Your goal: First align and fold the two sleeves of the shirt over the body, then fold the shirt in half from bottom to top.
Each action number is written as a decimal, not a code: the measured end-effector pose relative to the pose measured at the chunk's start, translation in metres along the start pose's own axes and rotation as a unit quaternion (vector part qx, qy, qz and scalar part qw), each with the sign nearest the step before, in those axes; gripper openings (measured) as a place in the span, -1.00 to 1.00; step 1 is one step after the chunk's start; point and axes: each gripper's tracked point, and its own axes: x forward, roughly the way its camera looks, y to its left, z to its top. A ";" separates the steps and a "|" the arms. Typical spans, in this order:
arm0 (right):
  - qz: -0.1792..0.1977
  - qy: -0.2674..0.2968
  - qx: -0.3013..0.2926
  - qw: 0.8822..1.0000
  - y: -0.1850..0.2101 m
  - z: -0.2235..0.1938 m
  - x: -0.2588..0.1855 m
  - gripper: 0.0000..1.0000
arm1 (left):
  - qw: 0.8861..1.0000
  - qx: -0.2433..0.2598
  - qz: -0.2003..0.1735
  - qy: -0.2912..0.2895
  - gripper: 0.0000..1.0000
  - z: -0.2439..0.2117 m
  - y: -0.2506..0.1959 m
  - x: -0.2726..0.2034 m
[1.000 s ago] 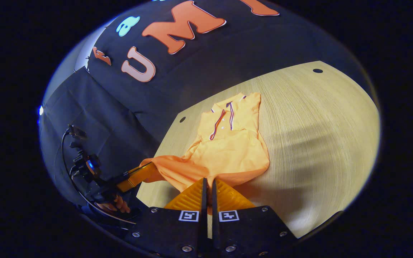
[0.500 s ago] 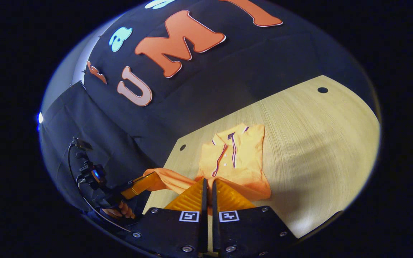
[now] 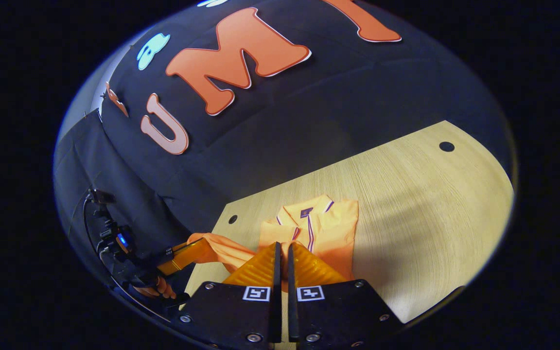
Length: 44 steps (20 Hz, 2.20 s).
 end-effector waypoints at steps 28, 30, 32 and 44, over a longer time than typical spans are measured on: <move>-0.193 0.042 0.033 0.980 -0.144 0.046 0.194 -0.14 | 0.996 -0.034 0.056 0.058 -0.41 -0.027 0.104 0.201; -0.194 0.036 0.021 0.980 -0.146 0.053 0.186 0.35 | 0.996 -0.041 0.064 0.048 0.15 -0.022 0.106 0.194; -0.194 0.027 -0.001 0.981 -0.143 0.063 0.169 0.55 | 0.996 -0.039 0.072 0.046 0.65 -0.015 0.109 0.181; -0.144 -0.037 -0.092 0.985 -0.046 0.070 0.072 0.79 | 0.993 -0.061 0.097 -0.016 0.97 0.034 0.074 0.061</move>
